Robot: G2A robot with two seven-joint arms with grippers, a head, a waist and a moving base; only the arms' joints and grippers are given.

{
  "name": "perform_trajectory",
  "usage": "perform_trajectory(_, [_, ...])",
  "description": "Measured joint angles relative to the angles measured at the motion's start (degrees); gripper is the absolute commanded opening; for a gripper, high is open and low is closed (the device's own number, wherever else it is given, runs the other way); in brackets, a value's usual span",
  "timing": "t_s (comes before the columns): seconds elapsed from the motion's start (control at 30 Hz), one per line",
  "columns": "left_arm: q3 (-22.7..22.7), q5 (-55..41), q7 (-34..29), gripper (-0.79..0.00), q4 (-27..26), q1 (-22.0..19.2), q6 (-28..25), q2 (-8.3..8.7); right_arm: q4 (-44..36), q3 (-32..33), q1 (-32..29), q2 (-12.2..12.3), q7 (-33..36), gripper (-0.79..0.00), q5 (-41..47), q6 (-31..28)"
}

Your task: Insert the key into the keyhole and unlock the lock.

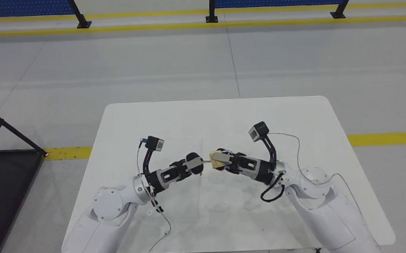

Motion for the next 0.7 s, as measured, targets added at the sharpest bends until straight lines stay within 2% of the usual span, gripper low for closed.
perform_trajectory(0.3, [-0.5, 0.1, 0.2, -0.785, 0.2, 0.0, -0.1, 0.12, 0.0, 0.0, 0.0, 0.0, 0.0, -0.785, 0.0, 0.0])
perform_trajectory(0.53, [-5.4, -0.1, 0.6, -0.785, -2.6, 2.4, -0.3, 0.91, 0.0, 0.0, 0.0, 0.0, 0.0, -0.785, 0.0, 0.0])
perform_trajectory(0.7, [-8.1, -1.2, -0.9, -0.785, -5.2, 4.2, 2.3, 1.42, 0.0, 0.0, 0.0, 0.0, 0.0, -0.785, 0.0, 0.0])
